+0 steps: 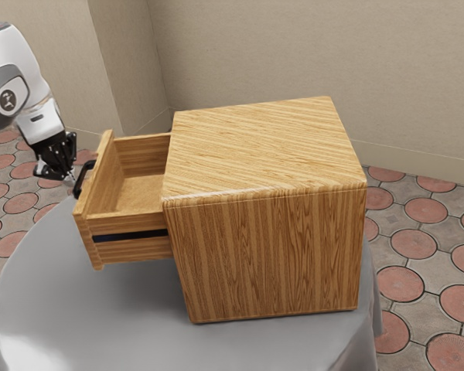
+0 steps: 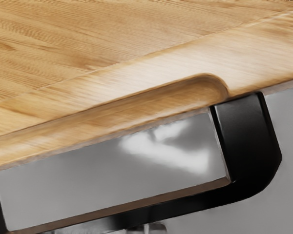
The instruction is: Push the drawer handle with one arm to close the drawer
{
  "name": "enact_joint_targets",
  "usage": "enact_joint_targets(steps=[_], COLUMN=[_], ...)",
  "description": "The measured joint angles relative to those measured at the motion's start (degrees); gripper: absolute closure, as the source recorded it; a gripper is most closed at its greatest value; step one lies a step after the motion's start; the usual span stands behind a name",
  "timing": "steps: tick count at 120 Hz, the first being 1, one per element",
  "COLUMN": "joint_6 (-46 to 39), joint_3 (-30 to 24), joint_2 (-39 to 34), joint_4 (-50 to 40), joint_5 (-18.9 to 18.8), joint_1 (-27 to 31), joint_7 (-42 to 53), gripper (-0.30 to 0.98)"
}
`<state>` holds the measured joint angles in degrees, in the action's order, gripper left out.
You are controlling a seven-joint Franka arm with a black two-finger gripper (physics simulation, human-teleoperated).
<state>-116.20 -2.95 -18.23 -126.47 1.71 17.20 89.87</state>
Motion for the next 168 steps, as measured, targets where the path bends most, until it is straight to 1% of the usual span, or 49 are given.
enact_joint_targets(steps=[78, 168], joint_6=[-1.7, -3.9], joint_3=[-3.1, -3.5], joint_2=[1.0, 5.0], joint_4=[0.7, 3.7], joint_5=[1.8, 3.2], joint_1=[-2.4, -7.1], joint_7=[-1.0, -2.6], gripper=[0.79, 0.78])
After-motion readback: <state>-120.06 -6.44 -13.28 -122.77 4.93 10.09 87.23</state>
